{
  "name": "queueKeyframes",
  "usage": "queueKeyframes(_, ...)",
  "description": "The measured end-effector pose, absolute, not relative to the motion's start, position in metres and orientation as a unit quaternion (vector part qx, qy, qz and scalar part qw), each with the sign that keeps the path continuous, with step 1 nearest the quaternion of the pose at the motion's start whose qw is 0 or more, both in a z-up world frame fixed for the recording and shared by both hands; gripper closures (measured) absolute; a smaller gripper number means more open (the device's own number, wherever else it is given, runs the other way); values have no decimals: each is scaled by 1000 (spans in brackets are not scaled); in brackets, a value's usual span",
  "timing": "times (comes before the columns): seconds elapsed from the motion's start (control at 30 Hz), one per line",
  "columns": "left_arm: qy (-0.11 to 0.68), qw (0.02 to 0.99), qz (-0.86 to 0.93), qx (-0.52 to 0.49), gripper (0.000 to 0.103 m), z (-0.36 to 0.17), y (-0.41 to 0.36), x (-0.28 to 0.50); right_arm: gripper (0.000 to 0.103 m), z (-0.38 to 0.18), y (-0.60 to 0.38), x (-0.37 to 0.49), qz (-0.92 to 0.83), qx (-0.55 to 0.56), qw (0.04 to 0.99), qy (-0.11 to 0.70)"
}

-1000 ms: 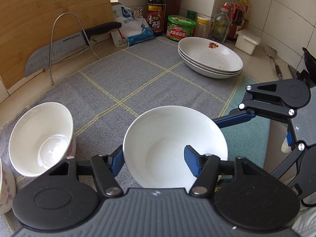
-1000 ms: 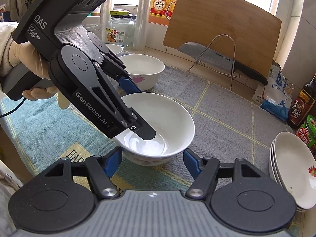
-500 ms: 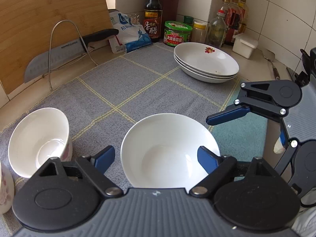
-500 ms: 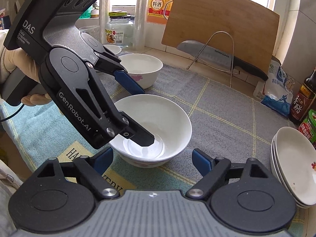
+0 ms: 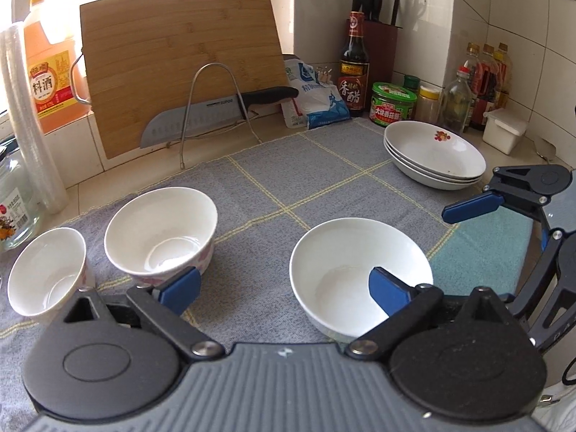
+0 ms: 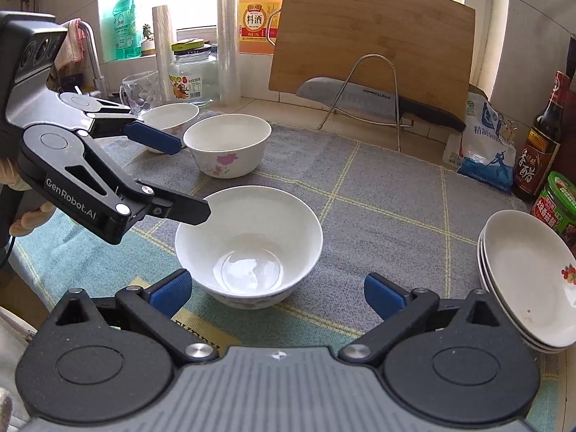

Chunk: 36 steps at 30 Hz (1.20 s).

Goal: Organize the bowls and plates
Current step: 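Lower the bowl onto the towel and open the left tool, then move the right tool to the plain white bowl and close on its rim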

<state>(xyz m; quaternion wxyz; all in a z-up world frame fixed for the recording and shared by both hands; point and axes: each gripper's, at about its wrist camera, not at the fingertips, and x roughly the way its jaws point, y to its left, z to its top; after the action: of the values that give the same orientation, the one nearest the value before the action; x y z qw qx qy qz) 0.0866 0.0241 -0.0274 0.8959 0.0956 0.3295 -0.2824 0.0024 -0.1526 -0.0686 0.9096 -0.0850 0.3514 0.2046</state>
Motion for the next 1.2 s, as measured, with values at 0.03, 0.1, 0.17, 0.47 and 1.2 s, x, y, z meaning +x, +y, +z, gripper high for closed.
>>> queueKeyframes(0.03, 331, 900, -267, 94, 3, -30, 27, 86, 0, -67, -154, 4, 205, -80, 910, 352)
queueKeyframes(0.1, 336, 907, -239, 90, 3, -34, 33, 86, 0, -64, -154, 7, 204, -75, 911, 351)
queueKeyframes(0.17, 341, 912, -214, 79, 3, -38, 40, 87, 0, -62, -155, 10, 204, -73, 912, 349)
queueKeyframes(0.47, 345, 923, -159, 65, 3, -45, 58, 90, 0, -56, -149, 29, 225, -78, 906, 349)
queueKeyframes(1.2, 336, 931, -122, 72, 3, -63, 50, 132, 0, -54, -117, 105, 299, -109, 875, 365)
